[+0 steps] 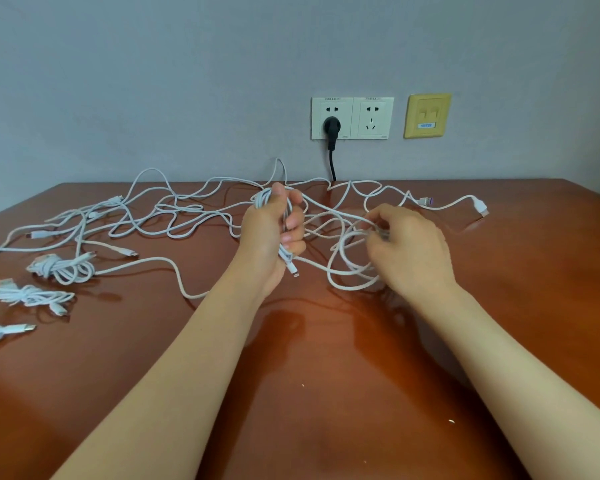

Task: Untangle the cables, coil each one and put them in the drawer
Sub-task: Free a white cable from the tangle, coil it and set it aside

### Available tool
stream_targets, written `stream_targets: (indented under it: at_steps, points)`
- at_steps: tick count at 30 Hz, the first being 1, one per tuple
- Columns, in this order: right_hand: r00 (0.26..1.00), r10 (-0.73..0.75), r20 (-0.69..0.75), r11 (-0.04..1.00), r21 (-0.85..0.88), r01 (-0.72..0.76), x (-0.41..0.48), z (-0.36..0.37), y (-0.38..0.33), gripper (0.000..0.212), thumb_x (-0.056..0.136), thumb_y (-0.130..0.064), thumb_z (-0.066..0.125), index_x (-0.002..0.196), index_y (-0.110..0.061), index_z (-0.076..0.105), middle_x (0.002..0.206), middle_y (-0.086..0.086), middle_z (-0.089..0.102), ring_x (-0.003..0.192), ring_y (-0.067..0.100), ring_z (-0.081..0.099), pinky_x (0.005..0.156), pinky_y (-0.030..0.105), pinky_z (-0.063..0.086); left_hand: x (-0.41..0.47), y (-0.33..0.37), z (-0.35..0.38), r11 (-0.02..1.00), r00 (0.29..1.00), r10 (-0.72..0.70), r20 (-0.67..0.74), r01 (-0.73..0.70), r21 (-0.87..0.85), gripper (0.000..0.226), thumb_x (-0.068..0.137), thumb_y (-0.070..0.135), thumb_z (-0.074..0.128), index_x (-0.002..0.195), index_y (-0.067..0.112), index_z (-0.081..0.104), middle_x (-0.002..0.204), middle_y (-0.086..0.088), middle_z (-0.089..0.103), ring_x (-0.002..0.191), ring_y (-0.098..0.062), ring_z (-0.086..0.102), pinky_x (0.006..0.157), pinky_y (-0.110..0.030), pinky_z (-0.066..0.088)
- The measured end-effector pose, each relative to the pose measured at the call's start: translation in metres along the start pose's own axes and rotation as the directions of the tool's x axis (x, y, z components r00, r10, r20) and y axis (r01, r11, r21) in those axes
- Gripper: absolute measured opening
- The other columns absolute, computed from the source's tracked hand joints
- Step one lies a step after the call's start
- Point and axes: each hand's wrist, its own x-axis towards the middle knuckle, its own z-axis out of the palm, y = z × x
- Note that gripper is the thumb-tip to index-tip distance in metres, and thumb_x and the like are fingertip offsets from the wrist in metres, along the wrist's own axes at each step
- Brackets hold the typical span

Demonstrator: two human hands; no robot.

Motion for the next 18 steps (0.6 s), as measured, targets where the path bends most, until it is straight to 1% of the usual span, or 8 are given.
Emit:
stream_targets:
  at_steps: [4,6,8,10,11,13,16,18]
  points:
    - [0.998,-0.029,-0.058,0.995,-0.096,0.024,0.002,0.004,0.004,0.021,0.093,-0.030,0.049,0.107,-0.026,0.065,0.113,-0.003,0.056,0.113,0.019,0.046,0.080,0.030,0.020,0.002,0.000,-0.003,1.000,0.999,0.027,-0.032,-0.027,-0.012,0.039,0.102,0.034,0.027,0.074,0.013,0.045,0.039,0.008,0.032,0.029,-0.002,0.023,0.032,-0.011,0.017]
    - [0.992,-0.077,-0.101,0.992,-0.108,0.066,0.002,0.005,0.007,0.020,0.093,-0.031,0.054,0.102,-0.023,0.069,0.110,-0.001,0.057,0.110,0.023,0.048,0.079,0.031,0.020,0.002,-0.001,-0.003,1.000,0.998,0.029,-0.051,-0.028,0.010,0.040,0.102,0.034,0.027,0.074,0.013,0.045,0.039,0.008,0.033,0.029,-0.002,0.022,0.031,-0.011,0.017]
    - [0.934,-0.257,-0.248,0.960,-0.175,0.217,0.004,0.004,0.008,0.015,0.084,-0.021,0.063,0.088,-0.013,0.074,0.092,0.006,0.062,0.089,0.032,0.056,0.074,0.033,0.027,0.002,-0.002,-0.003,0.999,0.997,0.027,-0.067,-0.026,0.018,0.040,0.103,0.033,0.027,0.073,0.013,0.045,0.038,0.008,0.033,0.029,-0.002,0.022,0.031,-0.011,0.017]
    - [0.873,-0.353,-0.337,0.935,-0.155,0.318,0.005,0.004,0.007,0.011,0.075,-0.011,0.065,0.079,-0.006,0.074,0.073,0.011,0.062,0.068,0.033,0.058,0.064,0.032,0.036,0.003,-0.002,-0.003,0.999,0.997,0.014,-0.077,-0.011,0.036,0.039,0.103,0.033,0.027,0.073,0.014,0.045,0.038,0.008,0.033,0.029,-0.002,0.022,0.031,-0.012,0.017]
    - [0.882,-0.346,-0.320,0.938,-0.103,0.331,0.005,0.002,0.006,0.011,0.075,-0.009,0.064,0.079,-0.004,0.073,0.069,0.012,0.061,0.063,0.034,0.057,0.060,0.032,0.041,0.002,-0.002,-0.003,0.998,0.997,0.007,-0.079,-0.002,0.062,0.039,0.103,0.033,0.028,0.073,0.014,0.045,0.038,0.008,0.033,0.029,-0.002,0.022,0.032,-0.012,0.016]
    - [0.925,-0.269,-0.268,0.960,0.003,0.280,0.004,0.000,0.007,0.013,0.080,-0.011,0.060,0.078,-0.003,0.070,0.067,0.011,0.058,0.062,0.035,0.057,0.058,0.034,0.046,0.001,-0.005,-0.001,0.989,0.997,0.005,-0.075,0.006,0.145,0.038,0.103,0.031,0.029,0.072,0.014,0.044,0.038,0.008,0.033,0.029,-0.002,0.022,0.032,-0.012,0.016]
    - [0.970,-0.143,-0.194,0.983,0.083,0.162,0.006,0.000,0.012,0.015,0.088,-0.011,0.058,0.077,-0.003,0.063,0.068,0.005,0.051,0.068,0.033,0.052,0.063,0.034,0.037,0.002,-0.012,0.004,0.970,0.999,-0.002,-0.042,0.013,0.244,0.038,0.103,0.029,0.031,0.071,0.012,0.044,0.038,0.008,0.033,0.029,-0.003,0.022,0.034,-0.010,0.017]
    - [0.978,-0.025,-0.205,0.967,0.243,0.075,0.008,-0.001,0.011,0.011,0.088,-0.010,0.059,0.078,-0.005,0.062,0.072,0.005,0.053,0.069,0.027,0.051,0.067,0.032,0.036,0.001,-0.015,0.006,0.964,1.000,-0.013,-0.011,0.016,0.267,0.038,0.102,0.030,0.030,0.072,0.012,0.045,0.038,0.007,0.033,0.029,-0.003,0.022,0.034,-0.009,0.017]
